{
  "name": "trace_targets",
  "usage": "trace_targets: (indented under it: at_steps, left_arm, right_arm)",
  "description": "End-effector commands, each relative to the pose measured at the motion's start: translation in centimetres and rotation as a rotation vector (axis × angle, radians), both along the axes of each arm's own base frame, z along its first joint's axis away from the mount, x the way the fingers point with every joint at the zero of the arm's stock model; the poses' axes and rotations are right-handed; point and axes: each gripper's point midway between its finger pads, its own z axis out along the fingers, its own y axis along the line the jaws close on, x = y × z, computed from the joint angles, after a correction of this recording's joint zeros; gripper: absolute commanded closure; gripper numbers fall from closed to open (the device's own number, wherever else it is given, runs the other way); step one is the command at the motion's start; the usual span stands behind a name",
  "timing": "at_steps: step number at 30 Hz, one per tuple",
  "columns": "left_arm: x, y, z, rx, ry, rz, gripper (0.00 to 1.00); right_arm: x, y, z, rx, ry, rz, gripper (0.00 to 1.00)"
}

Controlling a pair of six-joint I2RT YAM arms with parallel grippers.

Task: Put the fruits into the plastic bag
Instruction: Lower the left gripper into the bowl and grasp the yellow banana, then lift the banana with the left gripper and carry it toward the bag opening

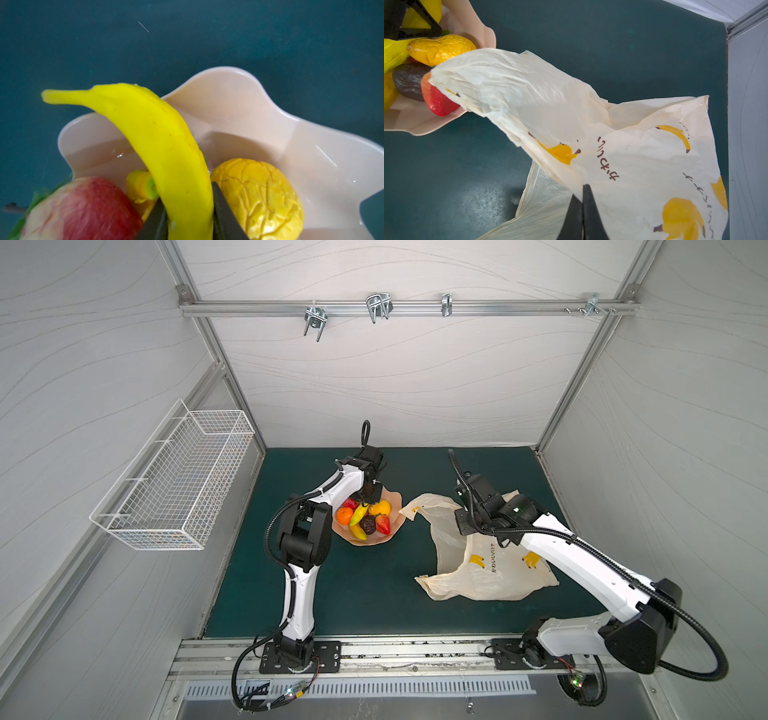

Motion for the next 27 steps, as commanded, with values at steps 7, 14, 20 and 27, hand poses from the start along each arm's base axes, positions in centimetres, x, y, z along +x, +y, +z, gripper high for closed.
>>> trace_targets:
  at_steps: [7, 14, 20, 27]
  left_arm:
    - [-1.4, -0.6, 5.8, -0.077, -0.089, -0.024, 0.81]
    - [-3.2, -0.8, 8.7, -0.139, -0.123, -0.036, 0.82]
    - [-4.5, -1.0, 11.7, -0.196, -0.163, -0.054, 0.82]
    - [-8.8, -2.5, 15.4, -0.367, -0.205, -0.146, 0.81]
  right_arm:
    - [-0.3, 0.0, 0.3, 0.005, 0.000, -0.004, 1.00]
    - [-0.1, 0.3, 0.3, 0.010, -0.001, 0.004, 1.00]
    - [0.0, 0.5, 0.3, 0.020, 0.002, 0.005, 1.00]
    - [-0.3, 0.4, 0.6, 0.038, 0.006, -0.006, 1.00]
